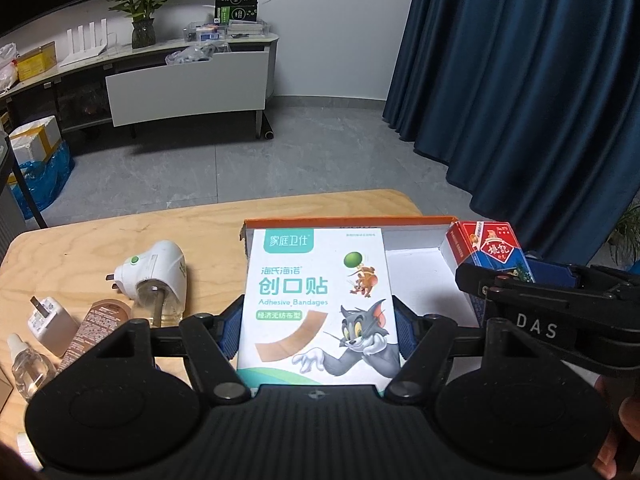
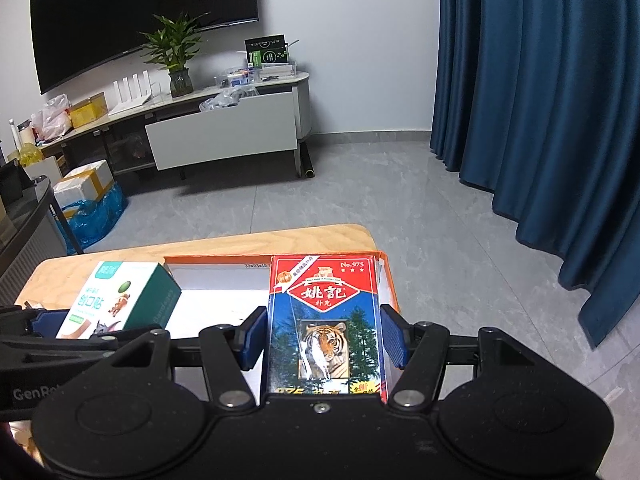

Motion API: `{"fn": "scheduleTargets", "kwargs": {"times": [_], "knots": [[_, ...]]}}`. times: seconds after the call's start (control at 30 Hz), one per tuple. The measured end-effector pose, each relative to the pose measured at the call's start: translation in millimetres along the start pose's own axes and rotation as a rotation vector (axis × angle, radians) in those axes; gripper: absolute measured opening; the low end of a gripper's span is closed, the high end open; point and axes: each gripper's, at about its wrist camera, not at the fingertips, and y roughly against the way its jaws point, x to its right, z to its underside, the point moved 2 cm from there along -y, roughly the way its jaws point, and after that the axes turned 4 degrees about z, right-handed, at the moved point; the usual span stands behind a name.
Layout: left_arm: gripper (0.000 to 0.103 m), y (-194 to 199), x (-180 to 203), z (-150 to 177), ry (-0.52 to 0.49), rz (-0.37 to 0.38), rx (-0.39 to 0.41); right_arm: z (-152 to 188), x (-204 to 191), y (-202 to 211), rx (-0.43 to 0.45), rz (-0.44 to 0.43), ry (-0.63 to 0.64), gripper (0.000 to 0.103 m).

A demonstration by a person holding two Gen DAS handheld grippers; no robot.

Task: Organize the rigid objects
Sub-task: 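Carry both boxes into the white box and release them there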

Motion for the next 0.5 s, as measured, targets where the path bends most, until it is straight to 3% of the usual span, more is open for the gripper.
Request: {"fn": "scheduleTargets", "kwargs": {"times": [0.5], "knots": [[0.071,-15,-2,0,0.022,-0.006,-0.025,-2,-7,-30,-0.047,-0.005,0.015,0.071]]}}
